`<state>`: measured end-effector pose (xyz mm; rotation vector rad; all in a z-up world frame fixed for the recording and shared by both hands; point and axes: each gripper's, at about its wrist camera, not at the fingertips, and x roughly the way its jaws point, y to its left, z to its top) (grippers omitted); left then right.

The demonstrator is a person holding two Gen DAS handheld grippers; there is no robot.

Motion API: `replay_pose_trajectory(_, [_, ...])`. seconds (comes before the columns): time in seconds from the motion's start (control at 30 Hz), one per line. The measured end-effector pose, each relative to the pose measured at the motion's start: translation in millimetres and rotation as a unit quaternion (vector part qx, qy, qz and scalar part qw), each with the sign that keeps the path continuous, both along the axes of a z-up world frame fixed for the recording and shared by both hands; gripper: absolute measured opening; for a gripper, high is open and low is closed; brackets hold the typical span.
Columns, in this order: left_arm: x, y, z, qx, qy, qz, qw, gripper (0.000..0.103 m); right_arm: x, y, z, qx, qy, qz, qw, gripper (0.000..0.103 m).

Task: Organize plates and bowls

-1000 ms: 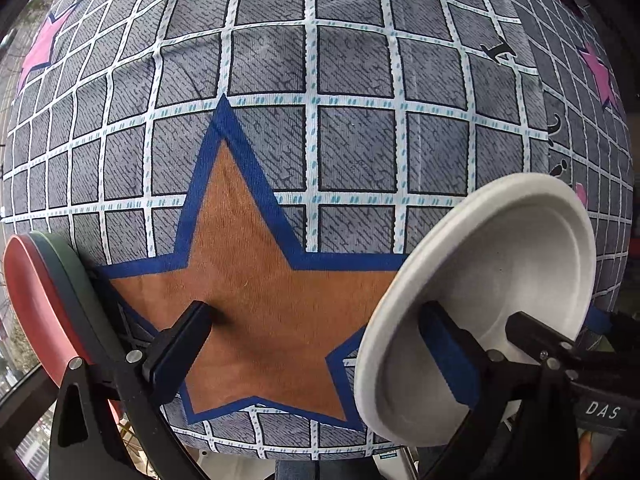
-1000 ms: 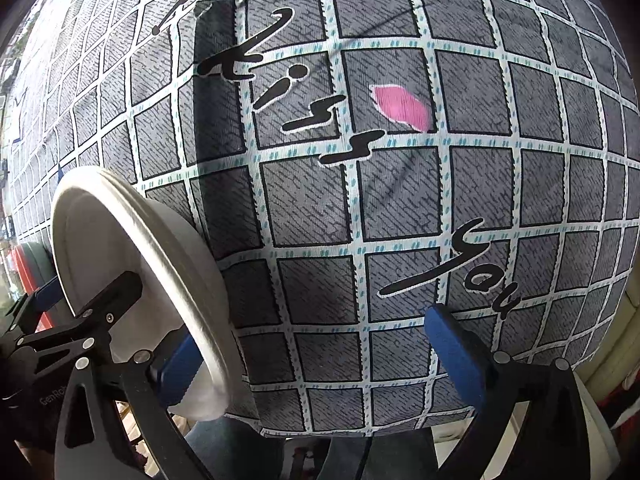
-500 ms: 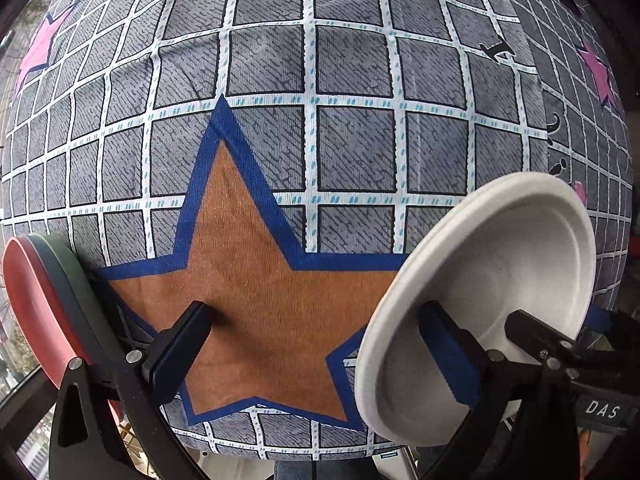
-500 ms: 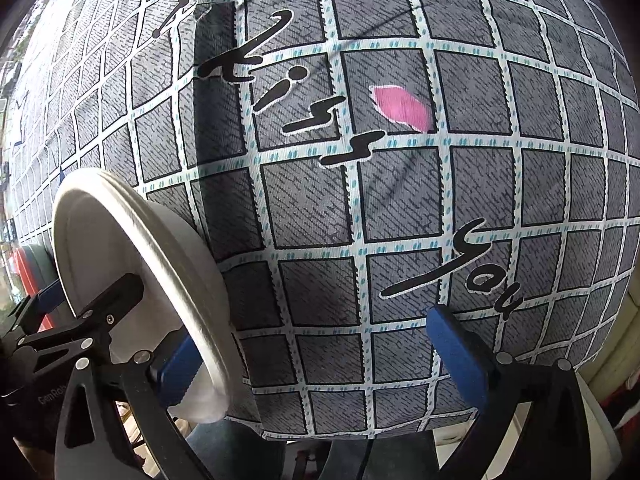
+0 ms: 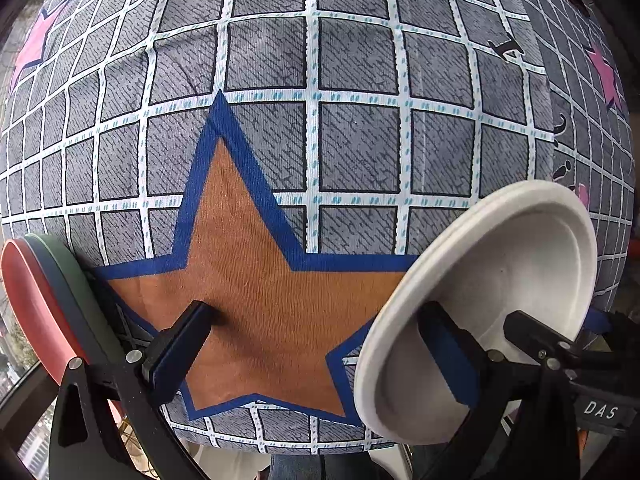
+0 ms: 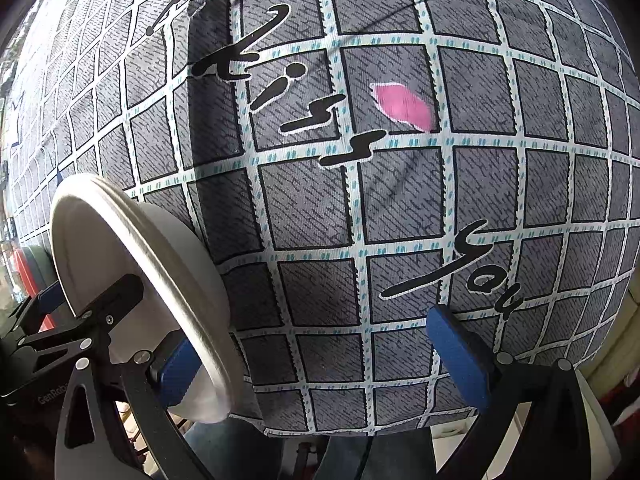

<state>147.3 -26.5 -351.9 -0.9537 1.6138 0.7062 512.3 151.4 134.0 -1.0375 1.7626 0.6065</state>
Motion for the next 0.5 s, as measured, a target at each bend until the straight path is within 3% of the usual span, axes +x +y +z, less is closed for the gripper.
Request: replay_pose_trajectory(0.5, [-5,-3,0,0.01,-0.008,0.0,0.9999,0.103,-9,-10,0,0.013,-0.007,-0.004,1.0,0.103])
